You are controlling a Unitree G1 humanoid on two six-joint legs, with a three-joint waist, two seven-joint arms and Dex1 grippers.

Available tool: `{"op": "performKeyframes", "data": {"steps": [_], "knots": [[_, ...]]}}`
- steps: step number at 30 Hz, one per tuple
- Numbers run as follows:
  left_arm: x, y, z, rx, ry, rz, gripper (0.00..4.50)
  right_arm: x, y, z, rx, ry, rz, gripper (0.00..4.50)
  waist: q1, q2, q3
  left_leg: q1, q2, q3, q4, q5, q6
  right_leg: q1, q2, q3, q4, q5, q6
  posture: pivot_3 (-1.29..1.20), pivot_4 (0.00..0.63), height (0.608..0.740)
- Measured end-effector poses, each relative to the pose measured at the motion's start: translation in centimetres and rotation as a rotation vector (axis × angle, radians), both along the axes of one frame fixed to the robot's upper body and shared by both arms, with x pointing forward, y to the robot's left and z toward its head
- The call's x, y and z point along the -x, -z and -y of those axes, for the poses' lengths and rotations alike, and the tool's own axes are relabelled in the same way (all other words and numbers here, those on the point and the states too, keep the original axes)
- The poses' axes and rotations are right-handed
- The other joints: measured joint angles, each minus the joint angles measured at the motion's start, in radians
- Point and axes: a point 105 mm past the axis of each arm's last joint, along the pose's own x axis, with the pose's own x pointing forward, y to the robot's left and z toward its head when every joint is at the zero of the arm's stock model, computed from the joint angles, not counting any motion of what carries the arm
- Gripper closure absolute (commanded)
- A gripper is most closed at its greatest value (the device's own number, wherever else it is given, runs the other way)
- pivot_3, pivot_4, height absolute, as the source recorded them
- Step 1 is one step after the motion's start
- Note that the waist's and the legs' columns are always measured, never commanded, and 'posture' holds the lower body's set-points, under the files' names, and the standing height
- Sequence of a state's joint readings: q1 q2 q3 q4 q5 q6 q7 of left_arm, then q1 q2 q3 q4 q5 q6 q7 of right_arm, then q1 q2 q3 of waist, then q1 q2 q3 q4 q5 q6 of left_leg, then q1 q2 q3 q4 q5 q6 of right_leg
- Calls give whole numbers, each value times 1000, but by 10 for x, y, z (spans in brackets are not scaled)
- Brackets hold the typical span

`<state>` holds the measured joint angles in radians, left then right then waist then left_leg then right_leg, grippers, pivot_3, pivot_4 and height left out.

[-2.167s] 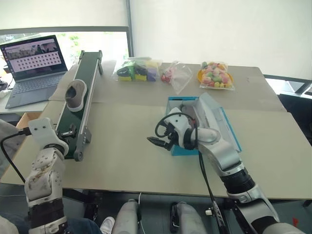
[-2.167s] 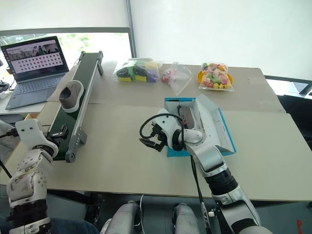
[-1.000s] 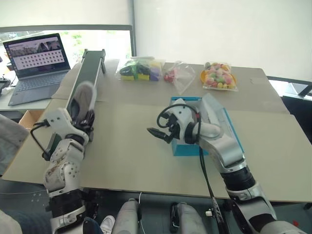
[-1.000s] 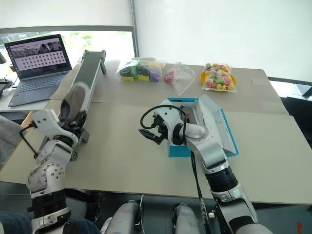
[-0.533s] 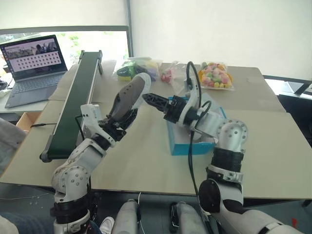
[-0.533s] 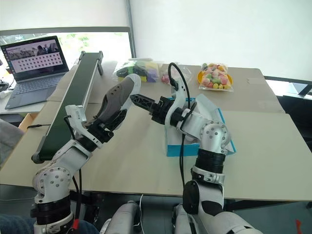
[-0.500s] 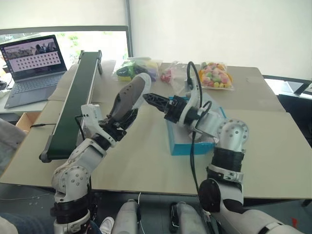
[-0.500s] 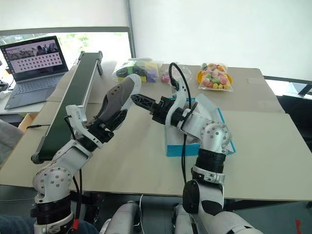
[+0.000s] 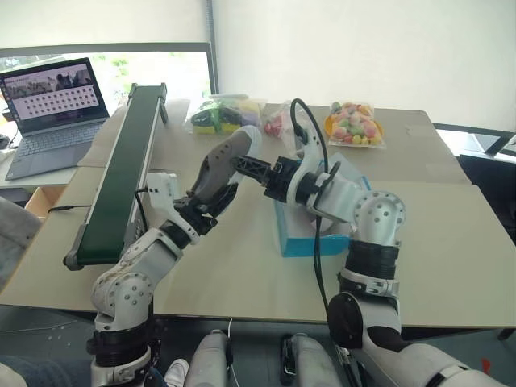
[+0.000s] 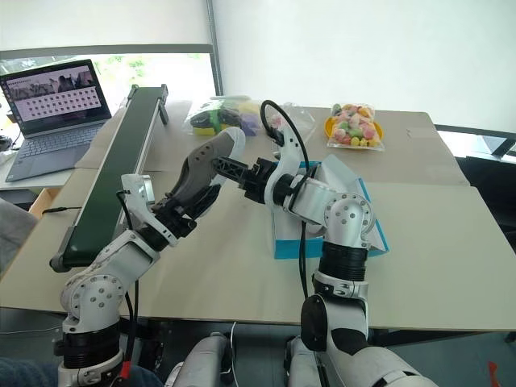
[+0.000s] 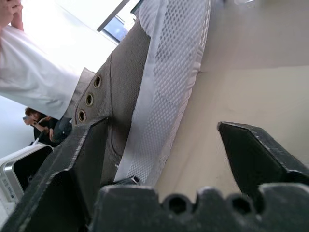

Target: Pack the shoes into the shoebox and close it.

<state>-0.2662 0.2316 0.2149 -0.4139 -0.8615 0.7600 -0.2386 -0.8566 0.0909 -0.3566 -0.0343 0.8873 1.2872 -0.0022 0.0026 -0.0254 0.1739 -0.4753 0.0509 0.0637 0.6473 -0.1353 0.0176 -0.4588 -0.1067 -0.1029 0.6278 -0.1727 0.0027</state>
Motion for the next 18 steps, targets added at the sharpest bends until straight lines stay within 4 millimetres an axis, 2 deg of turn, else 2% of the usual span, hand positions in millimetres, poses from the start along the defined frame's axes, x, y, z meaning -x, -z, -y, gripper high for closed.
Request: {"op": "performKeyframes", "data": {"steps": [5, 8, 16, 18], "knots": [[0, 1, -1, -4, -5, -4, 1869, 0, -2, -1, -11, 6, 1, 3237, -1, 0, 0, 0, 0, 0, 0, 0, 0, 0, 0, 0, 0, 0, 0, 0, 150, 701], [-1, 2, 0, -14, -8, -5, 1869, 0, -2, -2, -5, 8, -2, 4070, -1, 0, 0, 0, 0, 0, 0, 0, 0, 0, 0, 0, 0, 0, 0, 0, 150, 701], [-3, 3, 1, -70, -31, 20, 1869, -1, -1, -3, 6, 25, -4, 4070, -1, 0, 0, 0, 0, 0, 0, 0, 0, 0, 0, 0, -1, 0, 0, 0, 150, 701], [-4, 2, 1, -62, -33, 32, 979, -2, -3, -3, -4, 27, -2, 4099, -1, 0, 0, 0, 0, 0, 0, 0, 0, 0, 0, 0, -1, 0, 0, 0, 150, 701]]}}
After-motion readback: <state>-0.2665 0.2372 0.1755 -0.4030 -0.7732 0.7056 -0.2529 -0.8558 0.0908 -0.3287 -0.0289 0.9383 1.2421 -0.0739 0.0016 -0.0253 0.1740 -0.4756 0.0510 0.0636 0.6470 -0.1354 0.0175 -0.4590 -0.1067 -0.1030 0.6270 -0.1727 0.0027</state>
